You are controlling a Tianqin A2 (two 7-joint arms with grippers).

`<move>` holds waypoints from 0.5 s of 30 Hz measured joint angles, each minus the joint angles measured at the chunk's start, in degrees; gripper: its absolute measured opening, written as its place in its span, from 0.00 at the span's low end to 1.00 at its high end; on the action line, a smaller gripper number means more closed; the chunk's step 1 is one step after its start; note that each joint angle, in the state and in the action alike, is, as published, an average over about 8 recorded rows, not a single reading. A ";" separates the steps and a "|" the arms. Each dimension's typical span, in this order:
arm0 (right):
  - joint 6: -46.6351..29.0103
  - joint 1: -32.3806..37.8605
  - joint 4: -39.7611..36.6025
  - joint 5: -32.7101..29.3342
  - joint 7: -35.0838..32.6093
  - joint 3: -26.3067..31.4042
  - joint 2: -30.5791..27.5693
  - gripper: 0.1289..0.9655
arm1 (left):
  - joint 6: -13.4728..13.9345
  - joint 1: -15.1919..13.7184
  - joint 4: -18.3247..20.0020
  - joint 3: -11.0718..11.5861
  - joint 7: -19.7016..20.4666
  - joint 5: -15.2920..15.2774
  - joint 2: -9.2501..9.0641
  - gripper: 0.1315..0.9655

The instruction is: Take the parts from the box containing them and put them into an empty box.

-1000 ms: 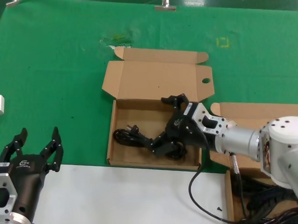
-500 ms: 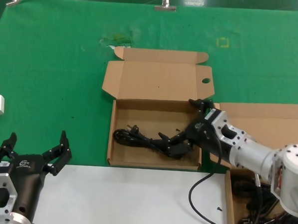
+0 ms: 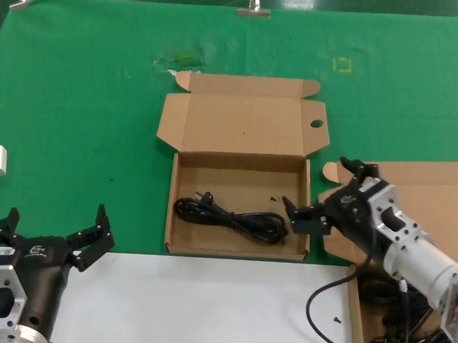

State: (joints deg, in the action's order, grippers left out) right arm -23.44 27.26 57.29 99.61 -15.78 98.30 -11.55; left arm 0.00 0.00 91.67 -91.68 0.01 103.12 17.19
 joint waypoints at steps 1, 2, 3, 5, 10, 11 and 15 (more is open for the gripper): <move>0.74 -0.86 1.08 0.11 0.50 -0.21 -0.18 1.00 | 0.00 0.00 0.00 0.00 0.00 0.00 0.00 0.93; 1.46 -1.70 2.13 0.22 0.98 -0.41 -0.35 1.00 | 0.00 0.00 0.00 0.00 0.00 0.00 0.00 0.94; 2.17 -2.53 3.18 0.33 1.46 -0.61 -0.52 1.00 | 0.00 0.00 0.00 0.00 0.00 0.00 0.00 0.95; 3.63 -4.23 5.32 0.55 2.44 -1.03 -0.87 1.00 | 0.00 0.00 0.00 0.00 0.00 0.00 0.00 0.97; 7.35 -8.55 10.78 1.11 4.95 -2.08 -1.77 1.00 | 0.00 0.00 0.00 0.00 0.00 0.00 0.00 0.99; 8.09 -9.41 11.87 1.22 5.45 -2.29 -1.95 1.00 | 0.00 0.00 0.00 0.00 0.00 0.00 0.00 0.99; 10.96 -12.73 16.07 1.65 7.37 -3.09 -2.64 1.00 | 0.00 0.00 0.00 0.00 0.00 0.01 0.00 1.00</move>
State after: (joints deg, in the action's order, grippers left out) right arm -12.48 14.53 73.36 101.26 -8.40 95.21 -14.18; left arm 0.00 0.00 91.67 -91.67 0.01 103.13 17.19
